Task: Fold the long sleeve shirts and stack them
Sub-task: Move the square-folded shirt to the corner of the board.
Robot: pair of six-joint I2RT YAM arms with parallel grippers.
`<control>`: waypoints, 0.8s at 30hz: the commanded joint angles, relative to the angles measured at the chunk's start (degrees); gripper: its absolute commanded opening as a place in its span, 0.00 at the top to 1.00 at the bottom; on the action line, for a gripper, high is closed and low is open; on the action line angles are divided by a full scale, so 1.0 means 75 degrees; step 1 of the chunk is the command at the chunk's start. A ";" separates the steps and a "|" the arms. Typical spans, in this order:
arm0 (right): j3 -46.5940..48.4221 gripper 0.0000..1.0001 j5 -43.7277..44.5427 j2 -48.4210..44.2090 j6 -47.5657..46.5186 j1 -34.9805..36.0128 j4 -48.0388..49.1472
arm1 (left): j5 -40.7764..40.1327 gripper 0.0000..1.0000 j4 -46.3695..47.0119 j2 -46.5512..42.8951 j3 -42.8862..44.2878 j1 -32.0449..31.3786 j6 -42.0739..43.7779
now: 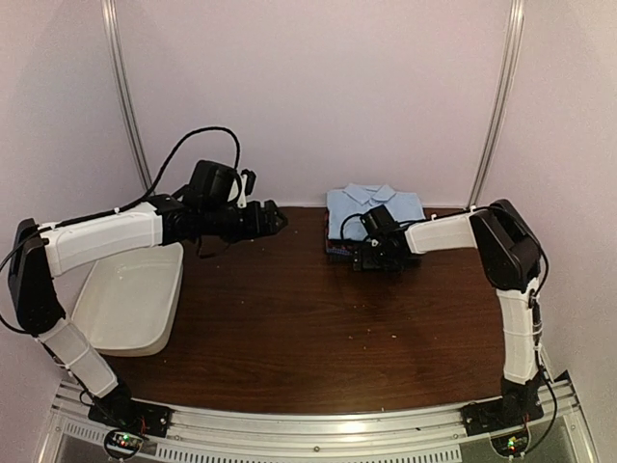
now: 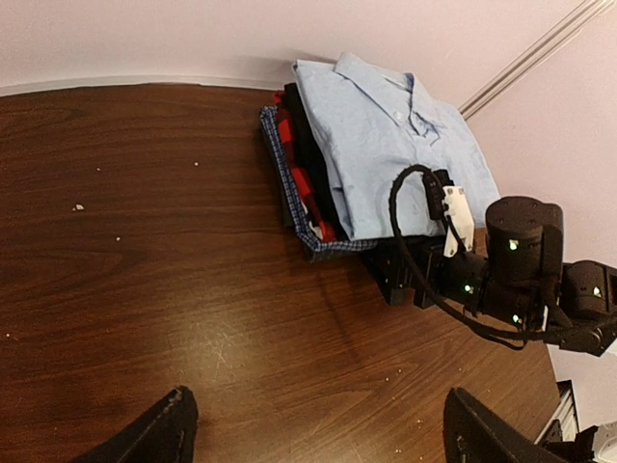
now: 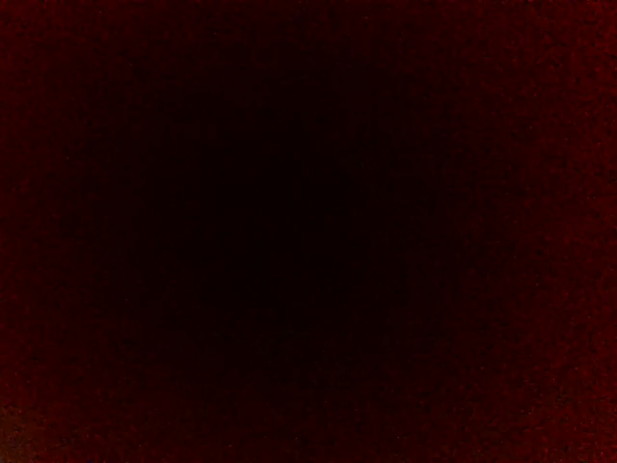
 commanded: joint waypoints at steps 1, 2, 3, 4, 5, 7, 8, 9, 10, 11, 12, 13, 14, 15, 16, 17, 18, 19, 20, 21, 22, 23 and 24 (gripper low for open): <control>0.0992 0.00 -0.0487 0.0841 -0.0355 -0.0223 -0.0643 | 0.0130 0.10 0.0344 -0.0211 -0.0116 0.0062 0.0132; 0.1258 0.00 -0.0522 0.0988 -0.0380 -0.0244 -0.0737 | 0.0135 0.10 0.0351 -0.0208 -0.0133 0.0062 0.0139; 0.1492 0.00 -0.0483 0.1151 -0.0417 -0.0276 -0.0900 | 0.0152 0.10 0.0370 -0.0207 -0.0139 0.0065 0.0132; 0.1712 0.00 -0.0462 0.1332 -0.0450 -0.0300 -0.1007 | 0.0154 0.10 0.0364 -0.0213 -0.0147 0.0063 0.0125; 0.1874 0.00 -0.0456 0.1430 -0.0474 -0.0350 -0.1061 | 0.0169 0.10 0.0372 -0.0212 -0.0157 0.0062 0.0123; 0.2068 0.00 -0.0512 0.1586 -0.0514 -0.0478 -0.1081 | 0.0199 0.10 0.0382 -0.0234 -0.0183 0.0062 0.0120; 0.2131 0.00 -0.0579 0.1650 -0.0545 -0.0545 -0.1057 | 0.0194 0.10 0.0391 -0.0248 -0.0206 0.0062 0.0121; 0.2200 0.00 -0.0628 0.1704 -0.0577 -0.0609 -0.1037 | 0.0202 0.10 0.0389 -0.0258 -0.0219 0.0062 0.0120; 0.2291 0.00 -0.0697 0.1760 -0.0609 -0.0660 -0.1035 | 0.0200 0.10 0.0391 -0.0252 -0.0232 0.0064 0.0119; 0.2373 0.00 -0.0766 0.1803 -0.0633 -0.0697 -0.1043 | 0.0204 0.10 0.0393 -0.0251 -0.0239 0.0067 0.0119; 0.2469 0.00 -0.0838 0.1829 -0.0644 -0.0720 -0.1041 | 0.0212 0.10 0.0408 -0.0258 -0.0251 0.0063 0.0111; 0.2528 0.00 -0.0899 0.1850 -0.0658 -0.0722 -0.0995 | 0.0231 0.10 0.0410 -0.0259 -0.0262 0.0064 0.0098; 0.2597 0.00 -0.0988 0.1882 -0.0653 -0.0721 -0.0963 | 0.0246 0.10 0.0436 -0.0253 -0.0274 0.0062 0.0082; 0.2701 0.00 -0.1066 0.1927 -0.0639 -0.0721 -0.0965 | 0.0268 0.10 0.0456 -0.0254 -0.0296 0.0062 0.0059; 0.2813 0.00 -0.1113 0.1988 -0.0620 -0.0722 -0.0994 | 0.0277 0.10 0.0474 -0.0270 -0.0312 0.0062 0.0031; 0.2954 0.00 -0.1117 0.2081 -0.0613 -0.0722 -0.1062 | 0.0302 0.10 0.0499 -0.0280 -0.0324 0.0062 0.0007; 0.3101 0.00 -0.1095 0.2127 -0.0603 -0.0725 -0.1134 | 0.0327 0.10 0.0519 -0.0294 -0.0343 0.0062 -0.0016; 0.3200 0.00 -0.1083 0.2164 -0.0600 -0.0721 -0.1182 | 0.0340 0.10 0.0528 -0.0300 -0.0356 0.0062 -0.0040; 0.3260 0.00 -0.1078 0.2161 -0.0609 -0.0721 -0.1200 | 0.0361 0.10 0.0530 -0.0327 -0.0378 0.0062 -0.0060; 0.3283 0.00 -0.1064 0.2140 -0.0611 -0.0723 -0.1214 | 0.0374 0.10 0.0536 -0.0344 -0.0391 0.0062 -0.0061; 0.3292 0.00 -0.1058 0.2095 -0.0612 -0.0721 -0.1219 | 0.0365 0.10 0.0537 -0.0366 -0.0406 0.0065 -0.0064; 0.3289 0.00 -0.1044 0.2041 -0.0612 -0.0721 -0.1227 | 0.0374 0.10 0.0520 -0.0403 -0.0428 0.0063 -0.0068; 0.3278 0.00 -0.1022 0.1964 -0.0618 -0.0721 -0.1234 | 0.0377 0.10 0.0516 -0.0428 -0.0449 0.0062 -0.0068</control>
